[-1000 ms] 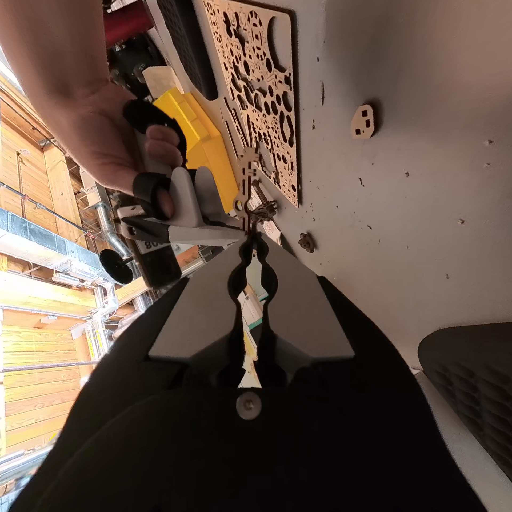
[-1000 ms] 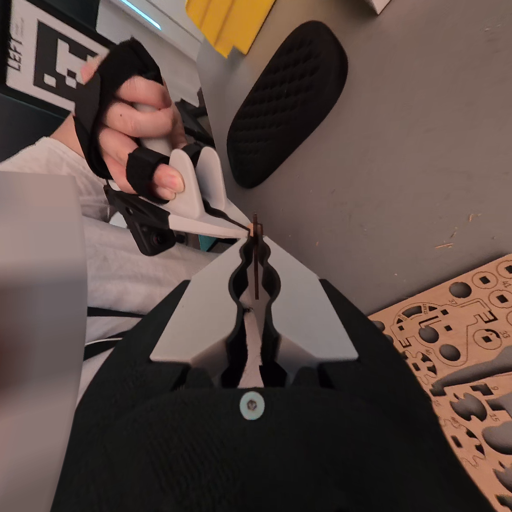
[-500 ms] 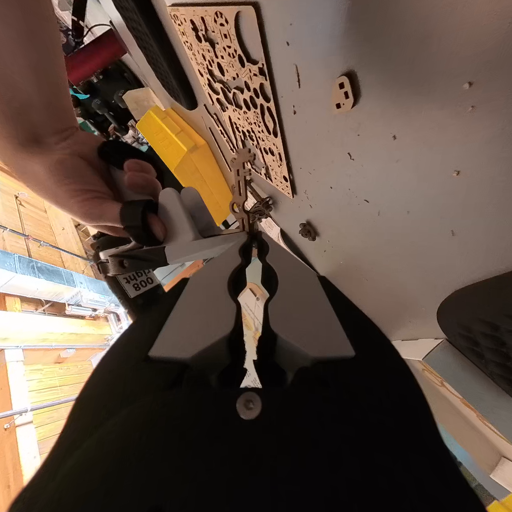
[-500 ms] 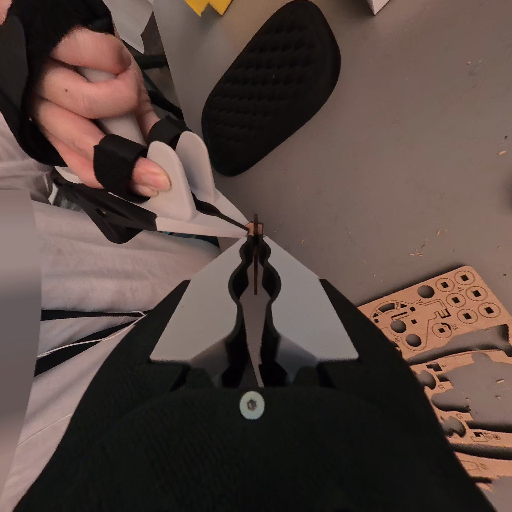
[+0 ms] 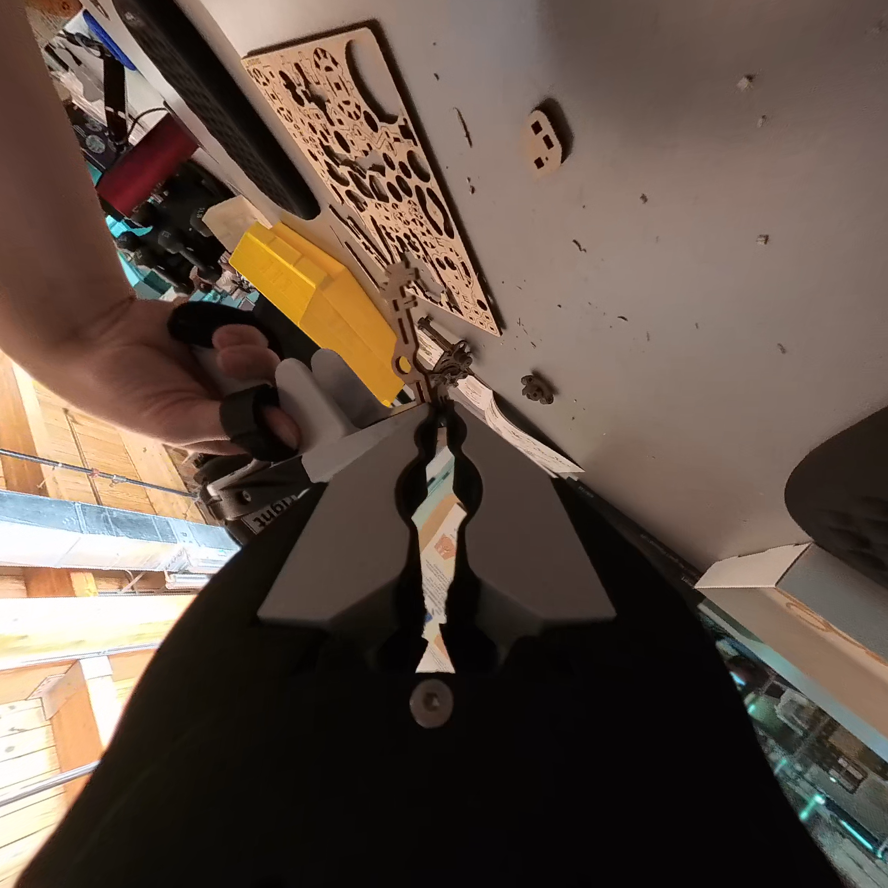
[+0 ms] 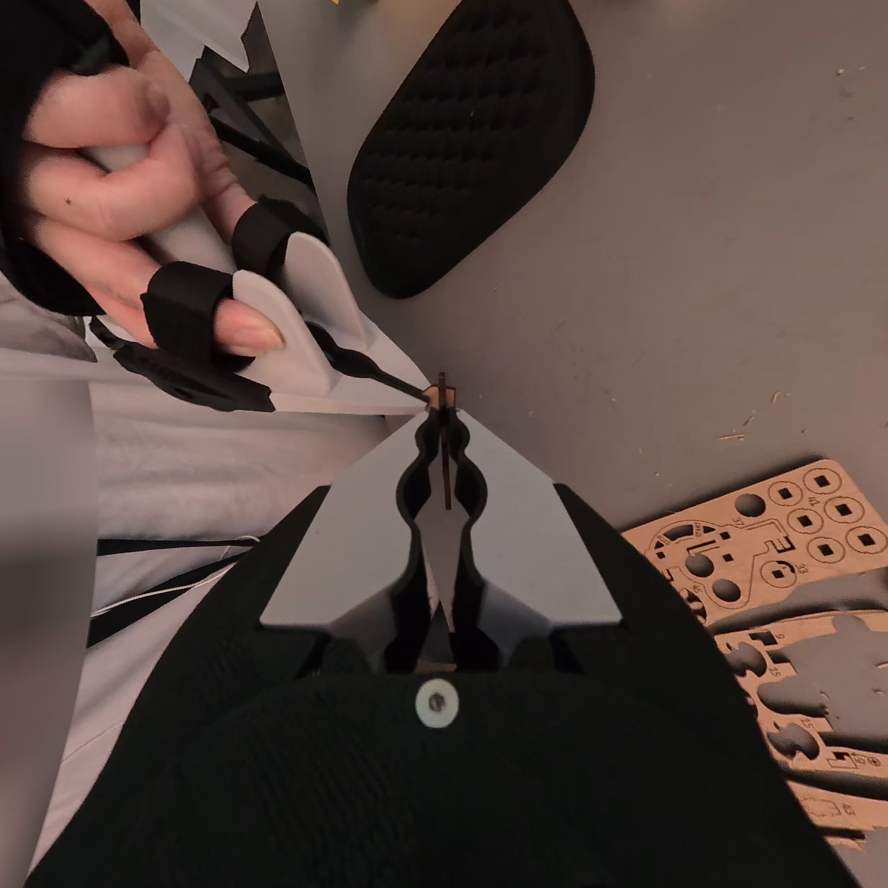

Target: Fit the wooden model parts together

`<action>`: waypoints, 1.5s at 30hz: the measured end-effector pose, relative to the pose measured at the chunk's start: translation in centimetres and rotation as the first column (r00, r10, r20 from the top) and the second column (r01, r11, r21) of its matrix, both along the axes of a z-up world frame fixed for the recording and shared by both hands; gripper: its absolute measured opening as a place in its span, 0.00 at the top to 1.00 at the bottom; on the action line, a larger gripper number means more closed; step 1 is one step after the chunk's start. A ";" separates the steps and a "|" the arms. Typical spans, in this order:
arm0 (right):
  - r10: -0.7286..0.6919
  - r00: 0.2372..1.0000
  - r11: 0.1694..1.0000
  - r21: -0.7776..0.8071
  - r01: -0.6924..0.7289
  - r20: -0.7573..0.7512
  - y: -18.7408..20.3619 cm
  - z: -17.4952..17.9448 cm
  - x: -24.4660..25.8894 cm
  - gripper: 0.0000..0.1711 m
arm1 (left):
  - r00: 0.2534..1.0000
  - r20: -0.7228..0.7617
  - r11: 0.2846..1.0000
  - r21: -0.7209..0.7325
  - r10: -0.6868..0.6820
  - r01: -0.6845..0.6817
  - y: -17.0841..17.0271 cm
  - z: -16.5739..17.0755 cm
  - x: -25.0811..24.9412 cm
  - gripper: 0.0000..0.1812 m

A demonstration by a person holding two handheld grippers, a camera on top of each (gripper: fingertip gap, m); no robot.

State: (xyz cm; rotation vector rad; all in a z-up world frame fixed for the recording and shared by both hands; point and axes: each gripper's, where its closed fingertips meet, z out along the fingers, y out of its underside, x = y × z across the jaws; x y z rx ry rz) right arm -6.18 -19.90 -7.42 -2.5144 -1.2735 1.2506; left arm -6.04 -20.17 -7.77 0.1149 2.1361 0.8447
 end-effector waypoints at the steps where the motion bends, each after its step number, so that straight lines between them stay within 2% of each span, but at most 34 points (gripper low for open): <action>1: -0.003 1.000 1.000 -0.002 0.003 -0.006 0.0 -0.1 -0.1 0.99 | 1.000 0.006 1.000 -0.011 0.008 -0.008 0.0 -0.1 -0.1 0.99; 4: -0.028 1.000 0.999 -0.031 0.028 -0.012 0.3 -1.1 -0.2 0.99 | 0.997 0.044 0.996 -0.071 0.058 -0.054 0.2 -1.0 -0.2 0.99; 8: -0.037 0.999 0.994 -0.100 0.040 0.028 -0.1 -4.0 -0.5 0.99 | 0.992 0.079 0.985 -0.150 0.096 -0.083 -0.1 -3.9 -0.5 0.99; 15: -0.020 0.990 0.989 -0.141 0.040 0.139 -0.6 -7.5 -0.9 0.99 | 0.980 0.033 0.927 -0.331 0.198 -0.177 -0.7 -7.5 -0.8 0.99; 26: 0.009 0.981 0.986 -0.166 0.023 0.192 -0.6 -8.4 -1.2 0.99 | 0.971 0.082 0.915 -0.361 0.226 -0.182 -0.9 -8.5 -0.9 0.99; 31: 0.022 0.980 0.984 -0.176 0.014 0.196 -0.6 -8.4 -1.2 0.99 | 0.948 0.087 0.869 -0.431 0.307 -0.242 -0.9 -8.5 -0.8 0.99; 45: 0.035 0.984 0.981 -0.196 0.000 0.176 -0.3 -8.6 -1.1 0.95 | 0.944 0.092 0.871 -0.422 0.316 -0.251 -0.7 -8.5 -0.8 0.99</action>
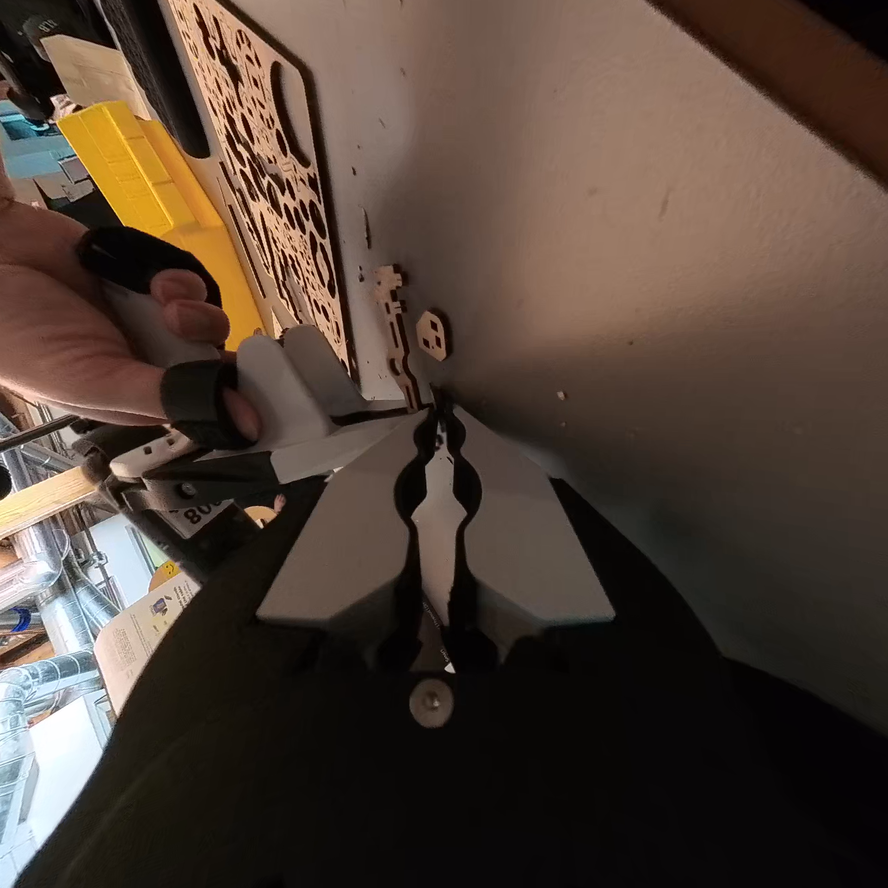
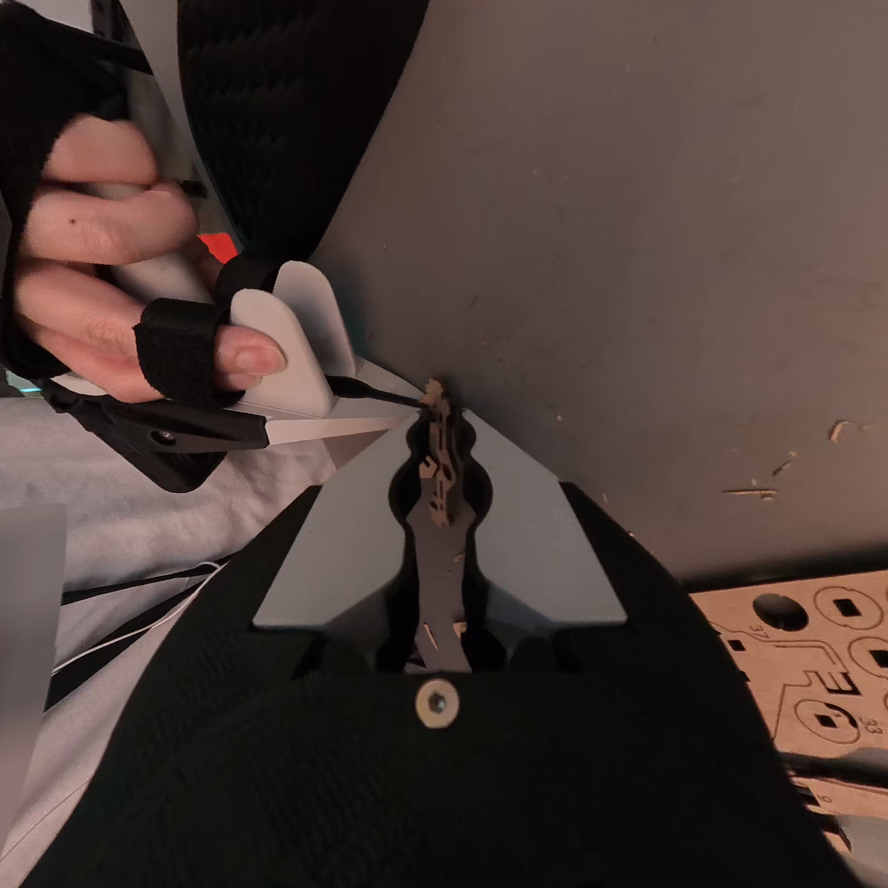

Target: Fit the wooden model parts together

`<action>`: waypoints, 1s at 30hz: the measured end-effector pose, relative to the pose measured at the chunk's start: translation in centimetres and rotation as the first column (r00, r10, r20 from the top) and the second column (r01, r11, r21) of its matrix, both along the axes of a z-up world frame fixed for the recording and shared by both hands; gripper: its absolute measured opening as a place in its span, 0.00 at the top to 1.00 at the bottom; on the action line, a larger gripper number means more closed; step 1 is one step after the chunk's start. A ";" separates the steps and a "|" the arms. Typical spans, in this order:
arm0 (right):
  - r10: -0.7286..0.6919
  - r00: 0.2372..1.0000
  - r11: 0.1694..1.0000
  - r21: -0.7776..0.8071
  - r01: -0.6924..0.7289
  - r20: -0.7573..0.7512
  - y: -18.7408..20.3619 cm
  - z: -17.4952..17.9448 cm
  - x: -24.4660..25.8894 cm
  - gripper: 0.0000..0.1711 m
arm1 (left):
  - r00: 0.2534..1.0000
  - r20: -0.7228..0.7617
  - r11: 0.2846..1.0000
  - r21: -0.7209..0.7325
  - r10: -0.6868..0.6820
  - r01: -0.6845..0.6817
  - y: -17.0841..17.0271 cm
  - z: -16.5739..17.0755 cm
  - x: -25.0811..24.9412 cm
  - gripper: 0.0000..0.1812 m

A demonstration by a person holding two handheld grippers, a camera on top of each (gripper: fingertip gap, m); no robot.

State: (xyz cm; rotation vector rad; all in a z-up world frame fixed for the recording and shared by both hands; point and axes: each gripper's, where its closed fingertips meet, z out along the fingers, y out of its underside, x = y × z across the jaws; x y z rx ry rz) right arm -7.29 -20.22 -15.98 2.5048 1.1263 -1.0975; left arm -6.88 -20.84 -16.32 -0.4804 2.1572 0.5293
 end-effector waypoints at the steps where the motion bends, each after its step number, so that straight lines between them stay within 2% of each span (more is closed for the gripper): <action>1: -0.004 1.000 1.000 -0.007 0.004 -0.007 0.0 0.1 0.0 0.94 | 1.000 -0.001 1.000 0.000 0.001 -0.001 0.0 0.0 0.0 0.99; 6: -0.020 0.999 0.999 -0.027 0.019 -0.051 0.0 0.3 -0.1 0.95 | 1.000 -0.003 1.000 0.010 0.005 -0.005 0.2 0.0 0.1 0.99; 26: -0.086 0.969 0.971 -0.235 0.030 -0.230 0.5 0.9 0.6 0.90 | 1.000 -0.014 1.000 0.021 0.018 -0.018 0.4 0.0 0.0 0.99; 30: -0.123 0.967 0.970 -0.234 0.069 -0.223 1.2 0.8 0.5 0.93 | 1.000 -0.018 1.000 0.024 0.018 -0.018 0.4 0.0 0.0 0.99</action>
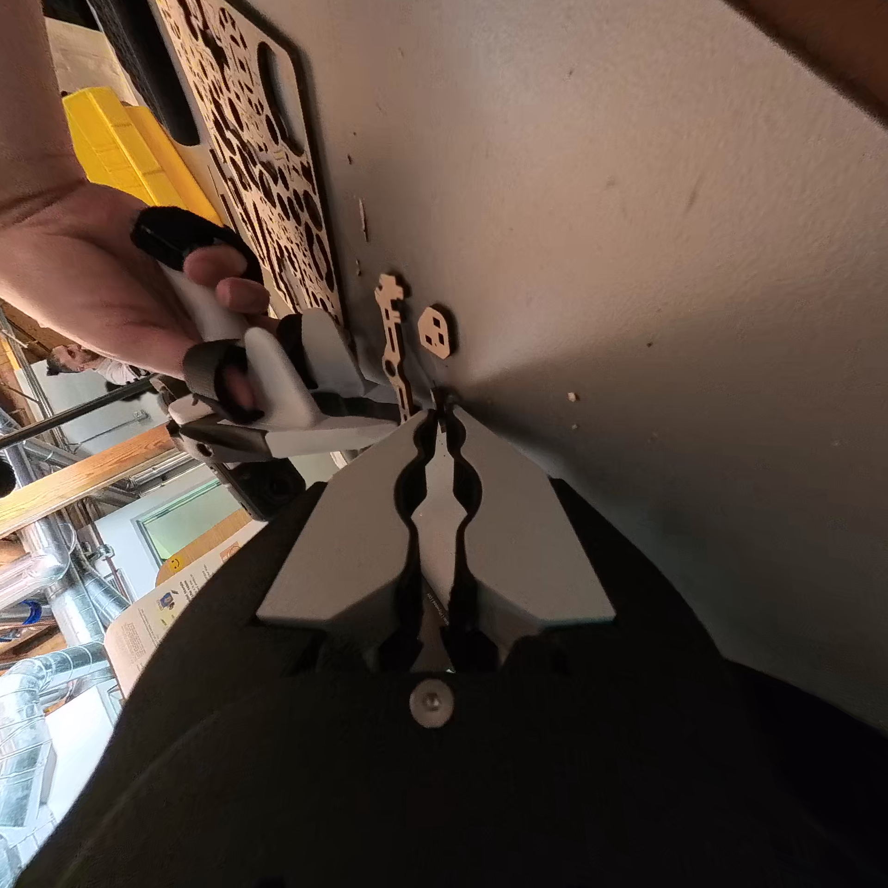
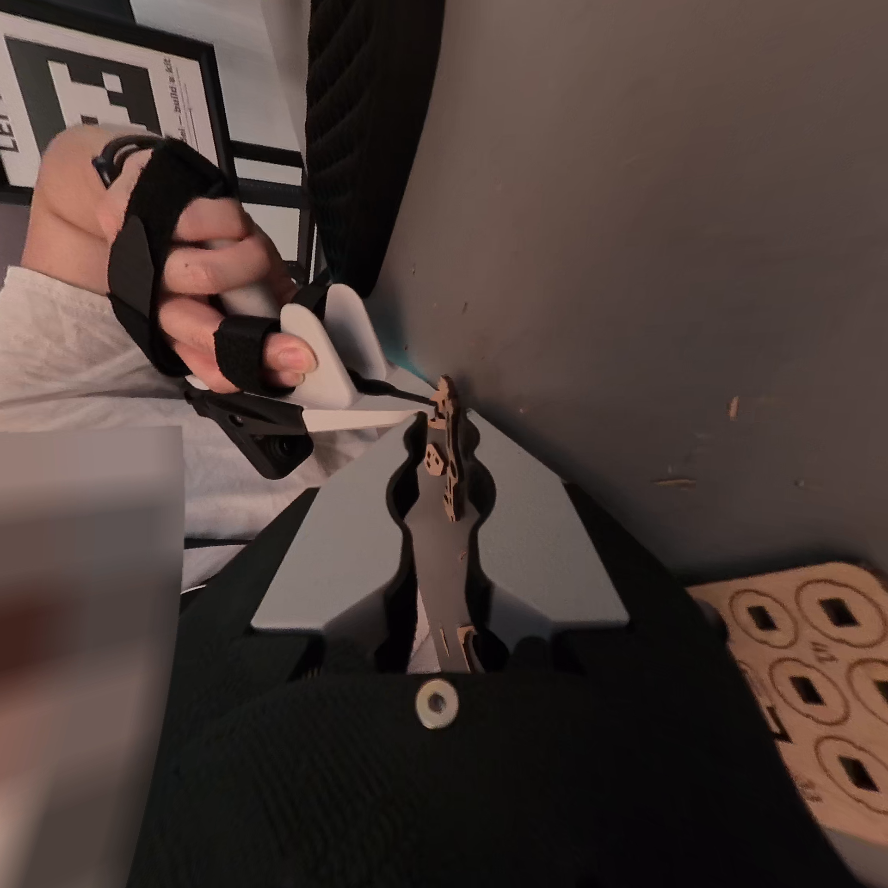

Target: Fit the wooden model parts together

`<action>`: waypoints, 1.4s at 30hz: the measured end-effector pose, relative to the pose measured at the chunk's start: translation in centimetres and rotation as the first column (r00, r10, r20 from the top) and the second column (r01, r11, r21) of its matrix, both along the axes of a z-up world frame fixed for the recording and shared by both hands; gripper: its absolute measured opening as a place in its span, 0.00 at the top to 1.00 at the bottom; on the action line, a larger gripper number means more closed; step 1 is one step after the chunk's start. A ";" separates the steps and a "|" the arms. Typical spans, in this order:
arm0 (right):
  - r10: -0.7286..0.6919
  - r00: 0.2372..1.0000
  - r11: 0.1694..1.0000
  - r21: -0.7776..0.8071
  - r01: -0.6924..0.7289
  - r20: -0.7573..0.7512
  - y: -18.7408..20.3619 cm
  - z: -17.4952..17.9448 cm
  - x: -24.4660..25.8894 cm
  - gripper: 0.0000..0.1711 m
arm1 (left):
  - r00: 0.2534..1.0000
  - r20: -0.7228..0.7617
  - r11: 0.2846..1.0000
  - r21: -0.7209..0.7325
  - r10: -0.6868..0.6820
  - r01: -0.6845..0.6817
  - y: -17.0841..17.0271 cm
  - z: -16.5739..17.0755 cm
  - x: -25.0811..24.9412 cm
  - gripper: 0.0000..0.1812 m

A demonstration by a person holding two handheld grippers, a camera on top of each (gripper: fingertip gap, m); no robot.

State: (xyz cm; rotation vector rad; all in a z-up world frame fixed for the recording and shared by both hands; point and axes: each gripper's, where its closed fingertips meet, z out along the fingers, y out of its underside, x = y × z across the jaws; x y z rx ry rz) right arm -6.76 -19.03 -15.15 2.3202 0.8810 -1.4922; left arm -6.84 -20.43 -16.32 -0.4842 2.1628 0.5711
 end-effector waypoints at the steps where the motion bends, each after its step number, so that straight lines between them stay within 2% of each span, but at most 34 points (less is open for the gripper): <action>1: -0.004 1.000 1.000 -0.004 0.004 -0.009 0.0 0.2 -0.1 0.93 | 1.000 -0.001 1.000 0.001 0.000 0.000 0.0 0.0 0.0 0.99; 4: -0.003 1.000 1.000 0.009 0.003 -0.010 0.0 0.5 0.0 0.92 | 1.000 -0.003 1.000 0.002 0.001 -0.001 0.0 0.0 0.0 0.99; 9: 0.025 0.996 0.993 0.109 -0.034 0.086 0.2 -0.2 0.6 0.90 | 1.000 -0.009 1.000 0.006 0.002 -0.002 0.1 0.0 0.0 0.99; 14: 0.050 0.994 0.996 0.068 -0.056 0.092 -0.3 0.3 0.5 0.83 | 1.000 -0.012 1.000 0.009 0.007 -0.007 0.1 0.0 0.0 0.99; 15: 0.060 0.993 0.995 0.076 -0.067 0.101 -0.3 0.2 0.6 0.83 | 1.000 -0.013 1.000 0.010 0.007 -0.007 0.1 0.0 0.0 0.99; 17: 0.109 0.983 0.982 0.139 -0.130 0.145 -0.2 -0.6 1.3 0.97 | 1.000 -0.014 1.000 0.011 0.006 -0.006 0.1 0.0 0.0 0.99; 18: 0.130 0.979 0.976 0.156 -0.154 0.155 -0.3 -0.8 1.5 0.98 | 1.000 -0.014 1.000 0.011 0.006 -0.005 0.1 0.0 0.0 0.99; 20: 0.137 0.980 0.979 0.129 -0.156 0.141 -0.6 -0.7 1.3 0.98 | 1.000 -0.014 1.000 0.011 0.006 -0.006 0.1 0.0 0.0 0.99; 22: 0.127 0.984 0.985 0.099 -0.140 0.123 -0.6 -0.6 1.1 0.94 | 1.000 -0.015 1.000 0.010 0.007 -0.007 0.1 0.0 0.0 0.99; 31: 0.135 0.985 0.982 0.115 -0.147 0.111 -0.5 -0.6 1.2 0.99 | 1.000 -0.013 1.000 0.016 0.005 -0.005 0.1 0.0 0.0 0.99; 35: 0.099 0.990 0.987 0.116 -0.110 0.096 -0.4 -0.4 1.1 0.99 | 1.000 -0.005 1.000 0.020 0.002 -0.002 0.0 0.1 0.0 0.99; 39: 0.022 1.000 0.995 0.097 -0.022 -0.004 0.0 1.0 0.4 0.99 | 1.000 0.024 1.000 0.021 0.010 -0.011 0.0 0.3 0.1 1.00; 42: 0.005 1.000 0.997 0.079 -0.004 -0.018 -0.5 0.9 0.3 0.99 | 0.998 0.063 0.999 0.027 0.014 -0.016 -0.1 0.5 0.3 1.00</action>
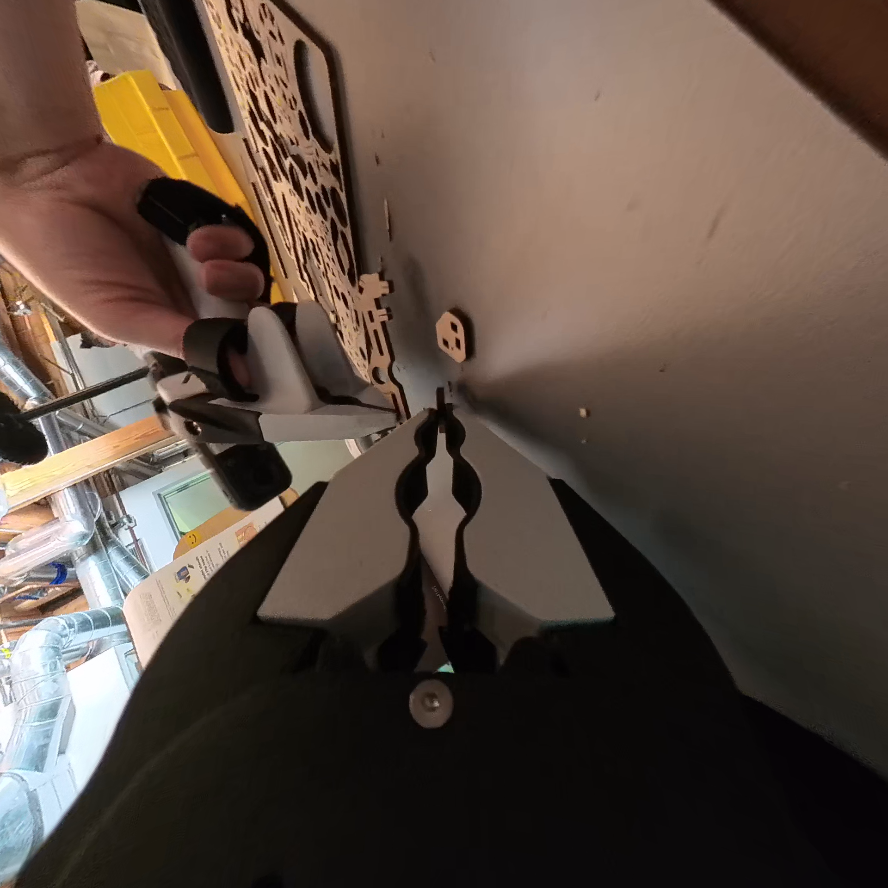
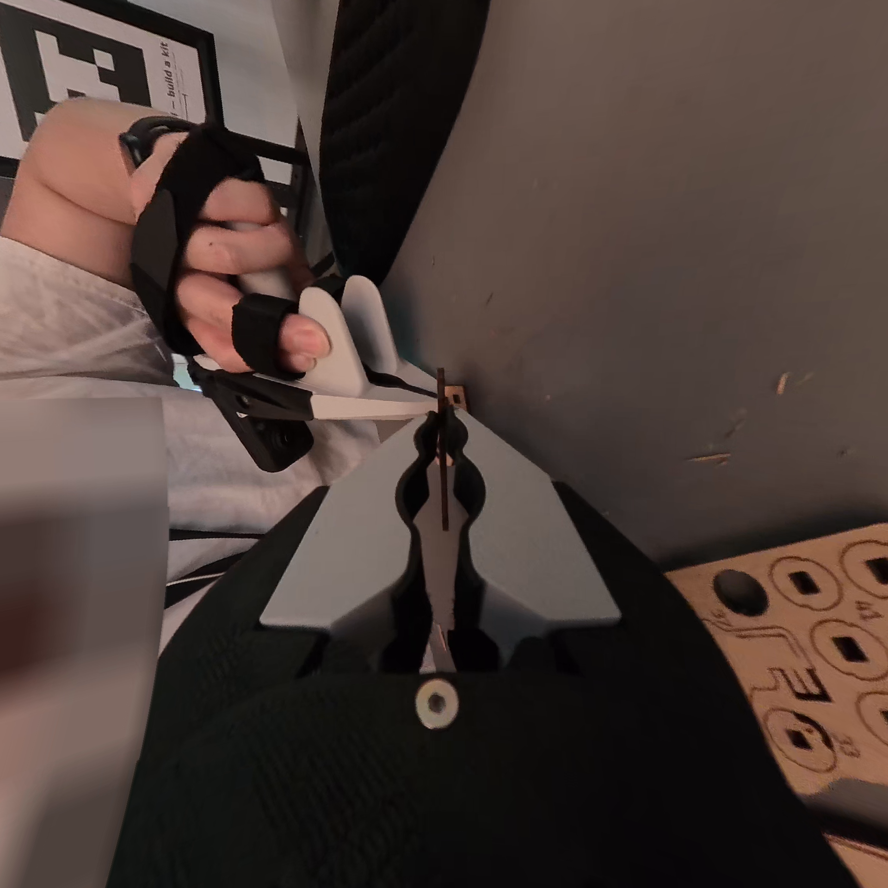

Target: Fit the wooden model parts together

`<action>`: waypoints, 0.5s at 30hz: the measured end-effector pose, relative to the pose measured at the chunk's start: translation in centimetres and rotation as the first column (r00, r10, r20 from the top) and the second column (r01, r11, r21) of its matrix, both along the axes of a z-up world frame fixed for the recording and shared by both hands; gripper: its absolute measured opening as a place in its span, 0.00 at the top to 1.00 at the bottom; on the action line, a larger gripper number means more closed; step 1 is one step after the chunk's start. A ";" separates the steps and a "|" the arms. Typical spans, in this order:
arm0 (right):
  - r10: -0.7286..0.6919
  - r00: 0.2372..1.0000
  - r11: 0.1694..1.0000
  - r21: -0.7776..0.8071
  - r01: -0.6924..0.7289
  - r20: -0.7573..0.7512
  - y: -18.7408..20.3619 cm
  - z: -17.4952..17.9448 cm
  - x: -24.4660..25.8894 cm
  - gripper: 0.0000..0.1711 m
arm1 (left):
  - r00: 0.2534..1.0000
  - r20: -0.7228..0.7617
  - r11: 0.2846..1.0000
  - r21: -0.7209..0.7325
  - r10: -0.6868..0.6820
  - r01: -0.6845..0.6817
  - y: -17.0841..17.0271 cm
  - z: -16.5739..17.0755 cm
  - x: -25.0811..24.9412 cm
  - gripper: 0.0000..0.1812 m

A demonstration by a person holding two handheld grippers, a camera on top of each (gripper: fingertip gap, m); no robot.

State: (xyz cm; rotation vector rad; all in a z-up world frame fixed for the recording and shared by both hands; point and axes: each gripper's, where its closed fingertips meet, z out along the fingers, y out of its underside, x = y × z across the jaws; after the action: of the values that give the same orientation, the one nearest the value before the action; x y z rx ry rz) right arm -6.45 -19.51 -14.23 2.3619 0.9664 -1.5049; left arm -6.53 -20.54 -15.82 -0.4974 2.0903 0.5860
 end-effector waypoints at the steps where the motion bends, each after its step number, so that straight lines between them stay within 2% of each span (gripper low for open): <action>1: -0.009 1.000 1.000 -0.017 0.009 -0.012 -0.1 0.1 -0.1 0.99 | 1.000 0.012 1.000 0.001 0.004 -0.004 0.0 0.1 0.0 1.00; 7: -0.068 0.996 0.997 -0.038 0.066 -0.060 0.4 0.4 -0.4 0.98 | 1.000 0.020 1.000 -0.014 0.004 -0.004 0.0 -0.2 0.0 1.00; 10: -0.028 1.000 1.000 0.006 0.028 0.006 0.0 -0.9 0.2 0.99 | 1.000 0.022 1.000 -0.023 0.005 -0.005 0.0 -0.3 -0.1 0.99; 15: -0.020 1.000 1.000 -0.011 0.020 -0.007 -0.4 -0.9 -0.1 0.99 | 0.999 0.033 1.000 -0.026 0.007 -0.006 -0.1 -0.3 -0.1 1.00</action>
State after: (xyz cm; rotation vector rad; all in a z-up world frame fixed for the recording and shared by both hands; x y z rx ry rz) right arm -6.53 -19.94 -15.15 2.3669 0.9357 -1.5233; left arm -6.59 -20.60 -16.10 -0.5258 2.0683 0.5512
